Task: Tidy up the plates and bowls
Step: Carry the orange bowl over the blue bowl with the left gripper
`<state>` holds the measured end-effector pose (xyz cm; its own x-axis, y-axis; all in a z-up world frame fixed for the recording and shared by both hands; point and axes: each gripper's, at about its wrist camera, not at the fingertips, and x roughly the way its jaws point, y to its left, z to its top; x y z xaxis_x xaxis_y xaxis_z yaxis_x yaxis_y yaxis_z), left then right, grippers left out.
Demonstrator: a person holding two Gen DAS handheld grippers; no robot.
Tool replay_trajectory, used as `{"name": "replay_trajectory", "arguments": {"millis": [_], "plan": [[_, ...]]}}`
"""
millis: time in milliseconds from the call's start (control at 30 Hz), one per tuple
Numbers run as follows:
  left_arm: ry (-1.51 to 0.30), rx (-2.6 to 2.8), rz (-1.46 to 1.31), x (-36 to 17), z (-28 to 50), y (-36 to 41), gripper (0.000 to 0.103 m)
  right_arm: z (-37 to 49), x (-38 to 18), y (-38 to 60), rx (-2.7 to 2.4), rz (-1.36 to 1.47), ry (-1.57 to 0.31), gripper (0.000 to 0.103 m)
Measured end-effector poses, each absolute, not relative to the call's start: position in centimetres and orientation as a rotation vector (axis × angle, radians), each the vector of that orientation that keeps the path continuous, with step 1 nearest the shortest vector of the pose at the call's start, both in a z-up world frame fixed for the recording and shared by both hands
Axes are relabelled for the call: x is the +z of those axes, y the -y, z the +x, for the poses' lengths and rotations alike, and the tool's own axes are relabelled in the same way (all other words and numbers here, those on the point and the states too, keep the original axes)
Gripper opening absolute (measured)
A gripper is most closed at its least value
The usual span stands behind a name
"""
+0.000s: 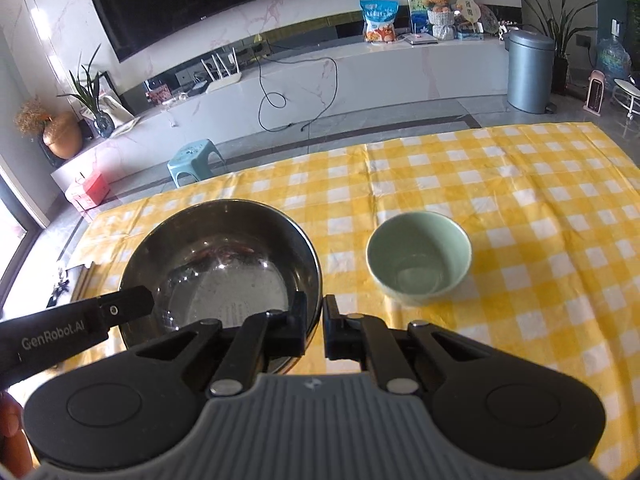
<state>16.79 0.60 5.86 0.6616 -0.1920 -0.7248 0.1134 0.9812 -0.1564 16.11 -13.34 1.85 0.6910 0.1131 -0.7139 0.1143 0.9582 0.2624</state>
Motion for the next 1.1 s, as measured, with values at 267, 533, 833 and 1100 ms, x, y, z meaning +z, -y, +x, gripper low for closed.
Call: {"name": "replay_trajectory", "arguments": {"millis": [267,533,833,1100], "plan": [[-0.805,-0.184,-0.147,7.1,11.6,-1.6,0.012,9.5,3.4,13.5,0.012,0.361,-0.763,0.005],[-0.795,-0.204,-0.138,6.4,7.8,-1.2,0.012,5.1,2.9,14.1,-0.019,0.391,-0.764,0.005],[-0.812,-0.239,-0.144,5.4,5.1,-0.4,0.012,2.0,3.3,15.0,-0.057,0.378,-0.723,0.005],[-0.841,-0.245,-0.151,4.2,4.4,-0.5,0.012,1.1,2.4,15.2,-0.065,0.369,-0.742,0.005]]}}
